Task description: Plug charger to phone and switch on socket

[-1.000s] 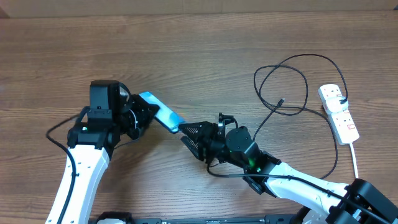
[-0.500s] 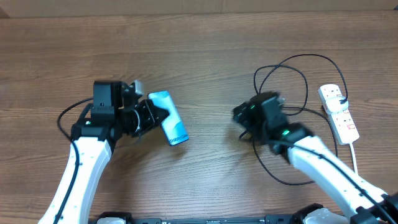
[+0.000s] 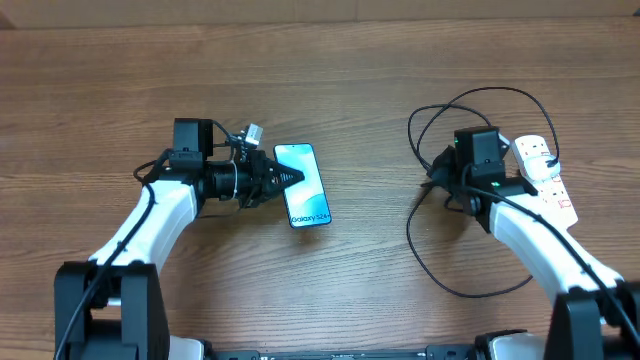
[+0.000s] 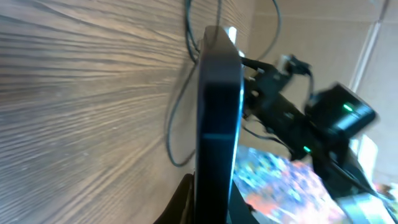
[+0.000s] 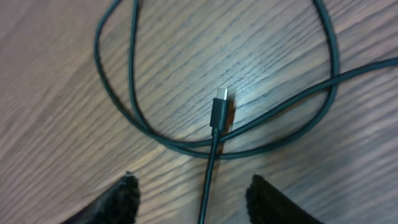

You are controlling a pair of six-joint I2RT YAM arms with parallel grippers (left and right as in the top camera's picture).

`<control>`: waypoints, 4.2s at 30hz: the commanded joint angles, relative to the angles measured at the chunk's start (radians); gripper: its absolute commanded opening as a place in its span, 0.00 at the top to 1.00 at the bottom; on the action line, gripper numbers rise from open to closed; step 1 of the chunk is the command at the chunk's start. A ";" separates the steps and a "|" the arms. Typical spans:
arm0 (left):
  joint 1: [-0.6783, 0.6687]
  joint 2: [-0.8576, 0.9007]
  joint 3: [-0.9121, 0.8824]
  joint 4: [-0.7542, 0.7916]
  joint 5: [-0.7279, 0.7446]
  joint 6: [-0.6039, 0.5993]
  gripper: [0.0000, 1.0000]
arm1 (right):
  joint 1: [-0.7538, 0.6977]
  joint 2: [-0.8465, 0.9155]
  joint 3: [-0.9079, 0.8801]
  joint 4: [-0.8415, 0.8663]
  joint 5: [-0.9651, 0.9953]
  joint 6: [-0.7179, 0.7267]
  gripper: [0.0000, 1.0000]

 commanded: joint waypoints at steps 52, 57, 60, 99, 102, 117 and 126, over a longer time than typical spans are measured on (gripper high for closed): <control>-0.002 0.003 0.006 0.095 0.207 -0.018 0.96 | -0.001 -0.032 0.170 -0.224 -0.111 -0.137 0.96; -0.002 0.003 0.006 0.180 0.236 -0.030 0.96 | -0.001 -0.175 0.175 -0.322 -0.363 -0.282 0.96; -0.002 0.003 0.006 0.226 0.238 -0.066 0.96 | 0.000 -0.255 0.175 -0.444 -0.631 -0.404 0.96; -0.002 0.038 0.006 0.686 0.281 -0.431 0.96 | 0.598 -0.287 0.155 -0.324 -0.482 -0.204 0.96; -0.002 0.038 0.006 0.686 0.281 -0.430 0.96 | 0.598 -0.272 0.155 -0.300 -0.503 -0.201 0.96; -0.002 0.038 0.006 0.686 0.281 -0.422 0.96 | 0.598 -0.272 0.155 -0.266 -0.542 -0.202 0.96; -0.002 0.038 0.006 0.686 0.281 -0.422 0.96 | 0.598 -0.275 0.155 -0.256 -0.542 -0.201 0.96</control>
